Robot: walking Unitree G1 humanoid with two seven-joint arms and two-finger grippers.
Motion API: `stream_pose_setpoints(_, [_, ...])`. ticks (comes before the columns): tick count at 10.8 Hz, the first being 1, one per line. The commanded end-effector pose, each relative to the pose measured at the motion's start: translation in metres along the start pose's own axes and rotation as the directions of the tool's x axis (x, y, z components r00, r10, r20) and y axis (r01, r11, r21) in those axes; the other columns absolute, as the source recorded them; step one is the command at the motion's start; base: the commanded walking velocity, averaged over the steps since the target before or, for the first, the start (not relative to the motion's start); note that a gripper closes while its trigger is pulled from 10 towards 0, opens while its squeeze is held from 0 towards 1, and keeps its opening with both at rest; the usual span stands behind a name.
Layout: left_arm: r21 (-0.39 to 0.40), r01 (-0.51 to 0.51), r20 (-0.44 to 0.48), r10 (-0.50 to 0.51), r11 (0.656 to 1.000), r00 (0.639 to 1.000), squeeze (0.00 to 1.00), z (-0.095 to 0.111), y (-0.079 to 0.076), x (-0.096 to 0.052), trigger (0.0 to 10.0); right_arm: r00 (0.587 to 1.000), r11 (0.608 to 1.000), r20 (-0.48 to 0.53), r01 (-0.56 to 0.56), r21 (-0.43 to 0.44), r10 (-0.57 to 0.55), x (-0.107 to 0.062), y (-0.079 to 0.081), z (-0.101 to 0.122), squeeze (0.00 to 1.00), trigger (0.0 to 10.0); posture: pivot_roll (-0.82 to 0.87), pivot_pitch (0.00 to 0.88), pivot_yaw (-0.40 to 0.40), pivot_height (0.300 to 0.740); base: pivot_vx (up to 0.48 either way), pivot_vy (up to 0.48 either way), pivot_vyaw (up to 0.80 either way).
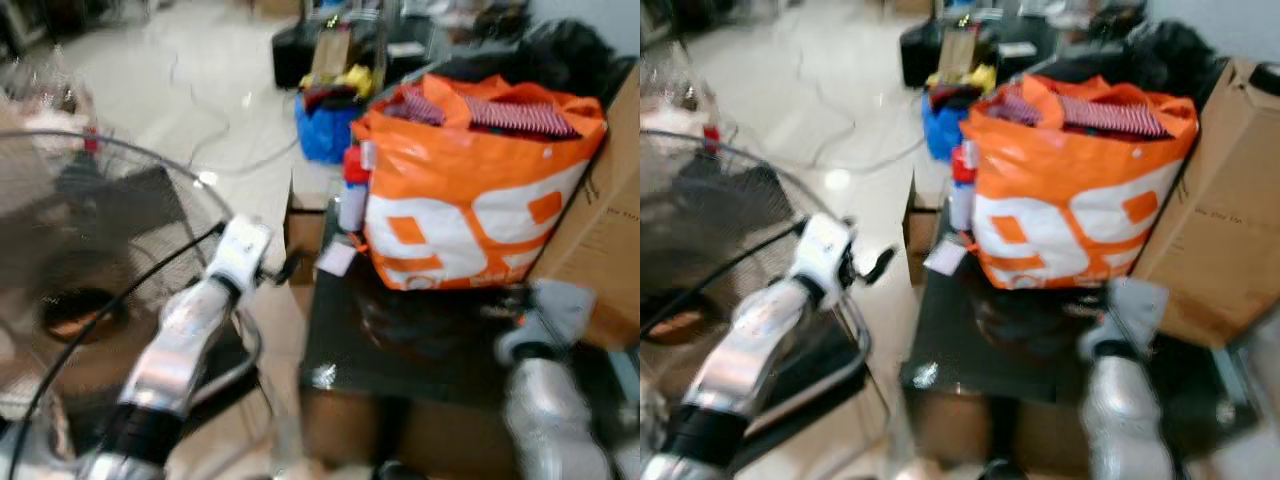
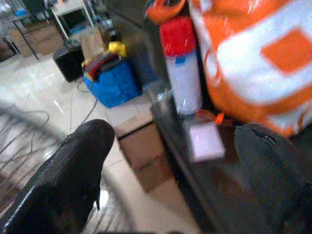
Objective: Hang keys on a hook
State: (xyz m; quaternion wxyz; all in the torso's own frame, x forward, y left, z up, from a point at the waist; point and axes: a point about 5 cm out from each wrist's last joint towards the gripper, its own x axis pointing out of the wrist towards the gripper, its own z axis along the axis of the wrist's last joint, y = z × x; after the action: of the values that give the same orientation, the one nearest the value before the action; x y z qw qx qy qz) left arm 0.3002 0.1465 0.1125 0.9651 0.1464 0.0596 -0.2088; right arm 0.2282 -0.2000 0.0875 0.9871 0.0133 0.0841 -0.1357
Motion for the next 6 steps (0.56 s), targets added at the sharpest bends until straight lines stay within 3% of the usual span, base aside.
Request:
stream_pose_setpoints(1, [0.007,-0.007,0.012,0.007,1.0,1.0,0.0,0.0036,-0.0002,0.0013,10.0,1.0,1.0,0.006,0.002,-0.008,-0.002,0.0027,-0.0024,0.0028,0.0,10.0,-0.09,0.0,0.042,0.74,0.0,0.0,0.0])
stream_pose_setpoints(4, [-0.005,-0.013,0.025,0.013,1.0,1.0,0.0,0.0053,-0.0002,0.0028,10.0,1.0,1.0,0.008,0.021,-0.017,-0.021,0.0033,-0.0063,0.0037,0.0,10.0,-0.1,0.0,0.052,0.74,0.0,0.0,0.0])
stream_pose_setpoints(6, [-0.011,-0.019,0.029,0.019,1.0,0.999,0.0,0.0058,-0.0005,0.004,10.0,1.0,0.999,0.019,0.02,-0.041,-0.019,0.004,-0.0075,0.0066,0.0,10.0,-0.1,0.0,0.046,0.74,-0.388,0.0,0.0])
